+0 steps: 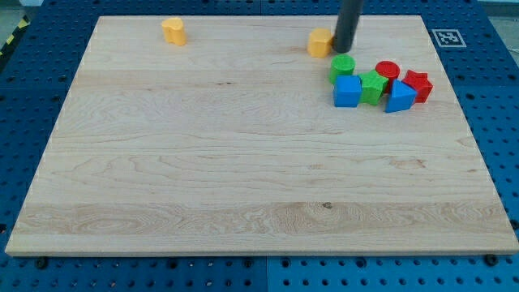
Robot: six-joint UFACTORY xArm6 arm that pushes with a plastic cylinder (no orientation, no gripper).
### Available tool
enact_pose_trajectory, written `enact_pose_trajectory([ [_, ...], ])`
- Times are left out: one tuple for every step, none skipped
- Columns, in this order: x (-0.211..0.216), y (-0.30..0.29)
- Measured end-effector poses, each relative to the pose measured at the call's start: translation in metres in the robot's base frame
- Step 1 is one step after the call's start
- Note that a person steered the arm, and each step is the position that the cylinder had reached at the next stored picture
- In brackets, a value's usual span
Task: Push the yellow hexagon to the bottom right of the yellow heart
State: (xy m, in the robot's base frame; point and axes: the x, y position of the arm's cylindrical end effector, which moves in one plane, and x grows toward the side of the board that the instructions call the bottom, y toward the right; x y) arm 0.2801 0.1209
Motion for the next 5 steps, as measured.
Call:
enact_pose_trajectory([
  [0.0,-0.03],
  [0.0,-0.026],
  [-0.008,-0.006],
  [-0.01,-0.012],
  [-0.015,-0.041],
])
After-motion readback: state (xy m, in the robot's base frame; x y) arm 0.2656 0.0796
